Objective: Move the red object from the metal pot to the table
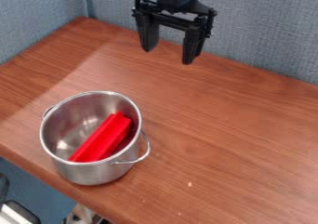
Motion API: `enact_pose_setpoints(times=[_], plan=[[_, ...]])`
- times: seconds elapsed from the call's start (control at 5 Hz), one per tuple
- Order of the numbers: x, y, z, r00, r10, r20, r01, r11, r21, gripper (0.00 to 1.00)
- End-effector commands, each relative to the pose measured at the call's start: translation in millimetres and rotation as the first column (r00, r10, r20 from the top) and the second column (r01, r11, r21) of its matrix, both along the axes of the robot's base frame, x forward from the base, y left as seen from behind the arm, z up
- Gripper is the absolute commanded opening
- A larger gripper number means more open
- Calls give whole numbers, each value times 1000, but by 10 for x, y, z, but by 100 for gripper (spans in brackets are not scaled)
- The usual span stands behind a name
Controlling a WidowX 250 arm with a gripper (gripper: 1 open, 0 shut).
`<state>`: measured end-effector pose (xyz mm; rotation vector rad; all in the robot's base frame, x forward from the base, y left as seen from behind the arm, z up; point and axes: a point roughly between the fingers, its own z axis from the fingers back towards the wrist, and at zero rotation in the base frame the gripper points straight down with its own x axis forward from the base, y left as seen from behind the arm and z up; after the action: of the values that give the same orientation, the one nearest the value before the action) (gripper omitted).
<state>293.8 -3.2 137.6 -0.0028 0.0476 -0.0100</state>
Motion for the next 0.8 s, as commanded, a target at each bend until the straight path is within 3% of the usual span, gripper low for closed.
enact_pose_setpoints(times=[0.0,0.2,0.6], plan=[[23,-60,-33,1000,-11,-20,11,1000,0,100],[-205,91,-186,995,-87,-54,88,996,11,100],[-612,465,-172,979,-201,36,199,979,38,100]])
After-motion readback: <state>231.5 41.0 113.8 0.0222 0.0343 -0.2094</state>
